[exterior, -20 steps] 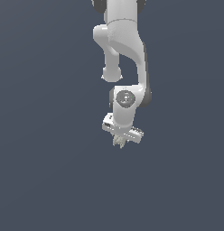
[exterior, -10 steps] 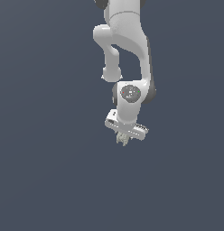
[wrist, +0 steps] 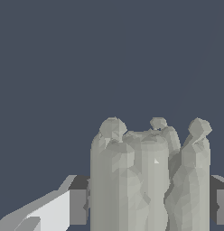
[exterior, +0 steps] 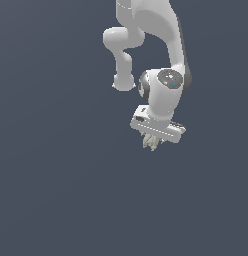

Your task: Pick up the object and move it to a goal position.

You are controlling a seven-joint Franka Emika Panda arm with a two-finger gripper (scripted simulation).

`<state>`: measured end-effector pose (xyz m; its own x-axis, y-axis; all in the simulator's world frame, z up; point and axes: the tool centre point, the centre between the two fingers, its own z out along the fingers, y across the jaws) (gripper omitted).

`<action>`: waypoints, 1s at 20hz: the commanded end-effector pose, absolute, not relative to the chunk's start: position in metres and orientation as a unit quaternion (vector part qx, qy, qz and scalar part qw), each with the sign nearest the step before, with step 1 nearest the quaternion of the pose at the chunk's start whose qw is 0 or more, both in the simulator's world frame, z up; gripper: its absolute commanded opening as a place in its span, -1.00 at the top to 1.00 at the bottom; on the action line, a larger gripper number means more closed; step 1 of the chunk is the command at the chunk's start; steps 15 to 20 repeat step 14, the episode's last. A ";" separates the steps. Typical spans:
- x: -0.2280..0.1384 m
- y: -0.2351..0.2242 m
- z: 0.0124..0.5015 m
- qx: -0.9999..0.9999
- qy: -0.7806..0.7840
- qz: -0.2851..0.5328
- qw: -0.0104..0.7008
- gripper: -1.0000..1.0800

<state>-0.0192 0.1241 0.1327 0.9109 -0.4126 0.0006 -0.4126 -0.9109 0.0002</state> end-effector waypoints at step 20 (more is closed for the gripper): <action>-0.032 0.182 0.201 0.977 -0.211 0.000 0.000 1.00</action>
